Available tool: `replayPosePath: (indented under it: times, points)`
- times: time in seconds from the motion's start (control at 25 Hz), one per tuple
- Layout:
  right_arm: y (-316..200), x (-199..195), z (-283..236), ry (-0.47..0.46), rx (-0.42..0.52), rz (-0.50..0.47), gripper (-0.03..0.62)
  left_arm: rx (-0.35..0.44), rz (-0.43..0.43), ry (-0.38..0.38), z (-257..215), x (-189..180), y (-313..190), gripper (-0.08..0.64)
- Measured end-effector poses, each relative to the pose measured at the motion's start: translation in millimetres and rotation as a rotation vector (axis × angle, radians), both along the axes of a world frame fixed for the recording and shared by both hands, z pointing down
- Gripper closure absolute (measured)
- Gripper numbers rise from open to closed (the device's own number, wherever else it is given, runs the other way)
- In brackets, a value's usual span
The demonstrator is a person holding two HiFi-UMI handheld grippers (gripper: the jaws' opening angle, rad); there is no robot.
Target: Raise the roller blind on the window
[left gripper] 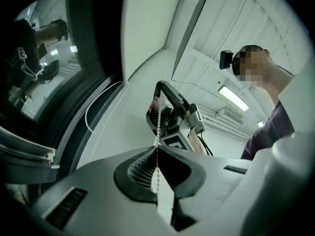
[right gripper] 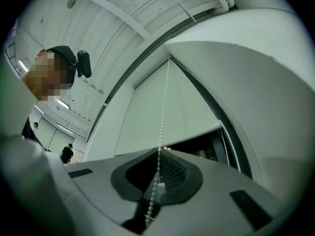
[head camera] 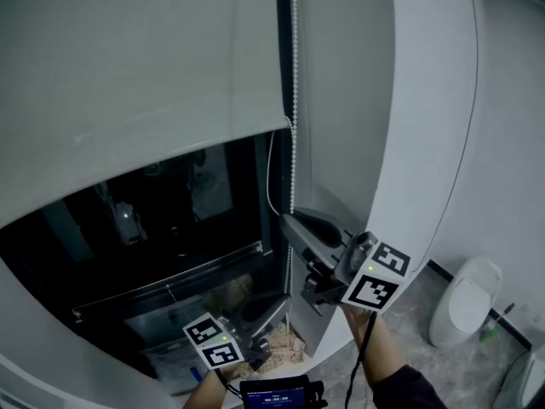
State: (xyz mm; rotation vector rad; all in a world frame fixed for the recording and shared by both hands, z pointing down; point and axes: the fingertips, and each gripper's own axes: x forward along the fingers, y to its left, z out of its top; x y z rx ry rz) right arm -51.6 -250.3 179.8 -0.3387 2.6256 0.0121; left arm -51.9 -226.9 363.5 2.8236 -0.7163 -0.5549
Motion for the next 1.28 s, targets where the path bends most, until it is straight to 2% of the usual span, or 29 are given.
replayPosePath:
  times: [0.16, 0.28, 0.4, 0.56, 0.76, 0.96, 1.12, 1.28]
  points:
    - [-7, 7, 23, -0.014, -0.044, 0.012, 0.574, -0.069, -0.028, 0.035, 16, -19, -6, 0.543]
    - [-5, 8, 28, 0.007, -0.07, 0.023, 0.574, -0.066, -0.053, 0.054, -7, -34, -5, 0.543]
    - [-3, 3, 52, 0.041, -0.101, 0.02, 0.574, -0.011, -0.067, 0.082, -42, -44, -7, 0.542]
    - [0, -3, 91, 0.06, -0.133, 0.014, 0.574, 0.099, -0.057, 0.072, -84, -43, -12, 0.541]
    - [9, -10, 111, 0.059, -0.147, 0.001, 0.574, 0.231, -0.02, 0.003, -144, -15, -12, 0.541]
    - [15, -8, 123, 0.035, -0.161, 0.01, 0.574, 0.291, -0.022, -0.021, -186, -2, -18, 0.54]
    - [23, -9, 142, 0.034, -0.174, 0.01, 0.574, 0.305, -0.029, -0.054, -183, 4, -16, 0.541]
    - [22, -4, 171, 0.07, -0.209, 0.041, 0.574, 0.253, -0.007, -0.043, -151, 8, -19, 0.543]
